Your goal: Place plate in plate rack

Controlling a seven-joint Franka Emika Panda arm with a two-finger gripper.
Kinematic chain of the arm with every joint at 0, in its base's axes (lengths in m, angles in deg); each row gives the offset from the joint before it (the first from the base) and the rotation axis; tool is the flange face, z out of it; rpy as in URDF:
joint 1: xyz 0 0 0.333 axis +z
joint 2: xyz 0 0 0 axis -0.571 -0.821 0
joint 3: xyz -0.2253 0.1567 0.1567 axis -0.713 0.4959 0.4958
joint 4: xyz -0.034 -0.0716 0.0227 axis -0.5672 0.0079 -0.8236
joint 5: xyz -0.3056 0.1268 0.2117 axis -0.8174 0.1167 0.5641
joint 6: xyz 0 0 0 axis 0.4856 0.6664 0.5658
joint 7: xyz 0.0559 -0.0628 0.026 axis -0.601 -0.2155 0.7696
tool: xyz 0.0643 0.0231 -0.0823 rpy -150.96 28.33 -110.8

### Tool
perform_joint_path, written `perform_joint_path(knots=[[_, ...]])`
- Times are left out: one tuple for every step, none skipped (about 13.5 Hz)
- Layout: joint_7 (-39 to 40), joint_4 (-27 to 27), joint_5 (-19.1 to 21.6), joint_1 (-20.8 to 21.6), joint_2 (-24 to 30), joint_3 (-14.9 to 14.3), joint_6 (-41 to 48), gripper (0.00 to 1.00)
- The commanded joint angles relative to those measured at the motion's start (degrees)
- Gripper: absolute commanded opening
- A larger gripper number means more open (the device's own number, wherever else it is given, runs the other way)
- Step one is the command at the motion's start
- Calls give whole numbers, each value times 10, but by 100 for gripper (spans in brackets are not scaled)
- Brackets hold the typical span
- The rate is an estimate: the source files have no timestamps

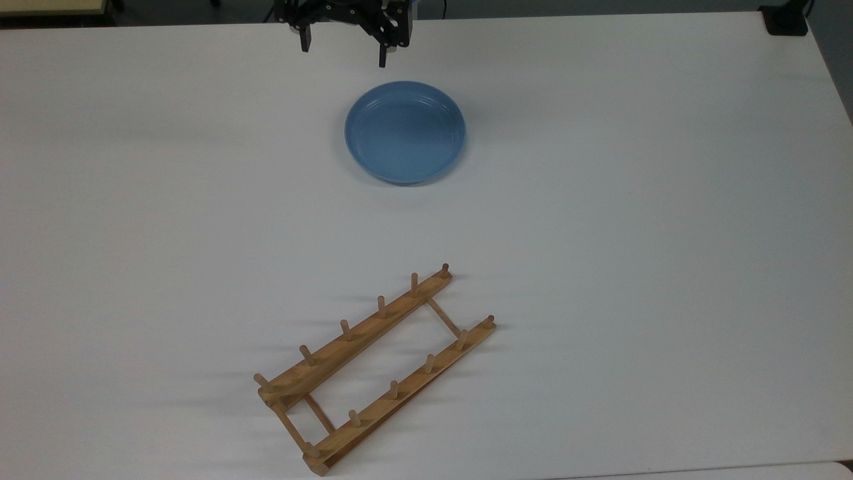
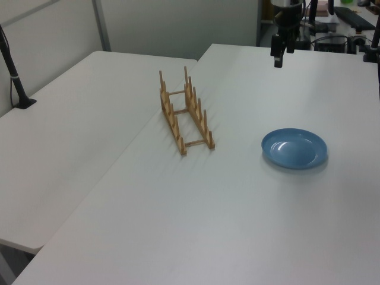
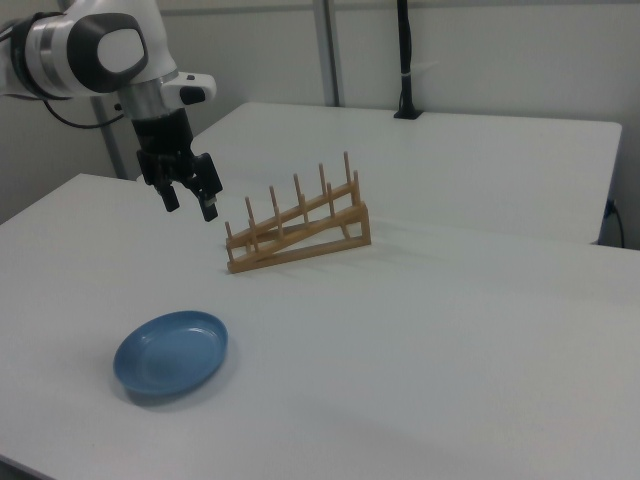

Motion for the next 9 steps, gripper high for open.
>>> perform_joint_path(knots=[[19,-10,11,0,4,-3,2,100],[19,-10,11,0,4,-3,2,100],[19,-10,12,0,4,-3,1,100],[20,-10,11,0,3,-3,1,100],[19,-10,11,0,3,-3,1,100],[20,-10,11,0,2,-3,1,100],[20,-10,11,0,2,-3,1,100],[22,-10,11,-1,2,-3,1,100],[40,-11,11,-1,0,-3,1,100]])
